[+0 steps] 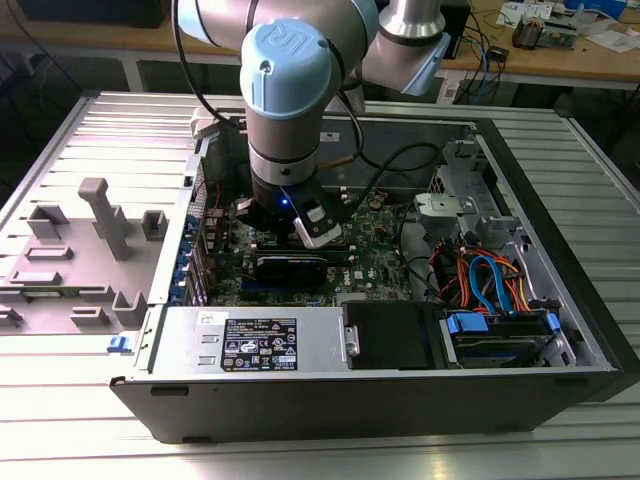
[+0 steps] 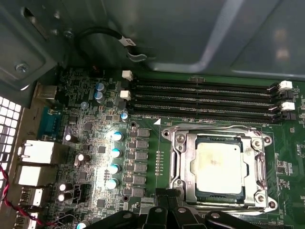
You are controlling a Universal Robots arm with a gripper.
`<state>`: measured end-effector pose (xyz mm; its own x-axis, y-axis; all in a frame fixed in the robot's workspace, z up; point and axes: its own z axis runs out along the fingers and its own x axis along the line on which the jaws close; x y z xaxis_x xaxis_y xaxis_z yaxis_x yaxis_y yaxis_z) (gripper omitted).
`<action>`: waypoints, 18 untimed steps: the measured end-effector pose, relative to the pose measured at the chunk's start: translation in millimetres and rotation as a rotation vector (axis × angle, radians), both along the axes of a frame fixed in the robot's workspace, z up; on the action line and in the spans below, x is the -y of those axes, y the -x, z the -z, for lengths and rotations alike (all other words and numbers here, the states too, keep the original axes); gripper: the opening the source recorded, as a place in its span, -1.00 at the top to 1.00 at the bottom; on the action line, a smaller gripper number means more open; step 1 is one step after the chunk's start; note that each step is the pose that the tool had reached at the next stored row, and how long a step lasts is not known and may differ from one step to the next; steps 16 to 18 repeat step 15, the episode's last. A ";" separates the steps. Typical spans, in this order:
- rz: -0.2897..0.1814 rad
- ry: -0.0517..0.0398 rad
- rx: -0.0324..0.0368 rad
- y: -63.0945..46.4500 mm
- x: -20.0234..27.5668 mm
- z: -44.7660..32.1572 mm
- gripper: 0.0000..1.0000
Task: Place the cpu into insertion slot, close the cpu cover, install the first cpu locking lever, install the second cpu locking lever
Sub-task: 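Install the second cpu locking lever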
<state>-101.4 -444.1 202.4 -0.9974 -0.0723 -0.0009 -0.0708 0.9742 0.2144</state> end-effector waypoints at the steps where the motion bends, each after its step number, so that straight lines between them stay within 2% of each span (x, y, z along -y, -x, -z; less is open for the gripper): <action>1: 0.000 0.0003 -0.0001 0.0 0.1 -1.2 0.79; 5: 0.000 0.0004 -0.0001 0.0 0.0 -18.5 0.79; 7: 0.000 0.0005 -0.0002 0.0 0.0 -23.7 0.79; 18: 0.000 0.0004 -0.0001 0.0 0.1 -25.5 0.79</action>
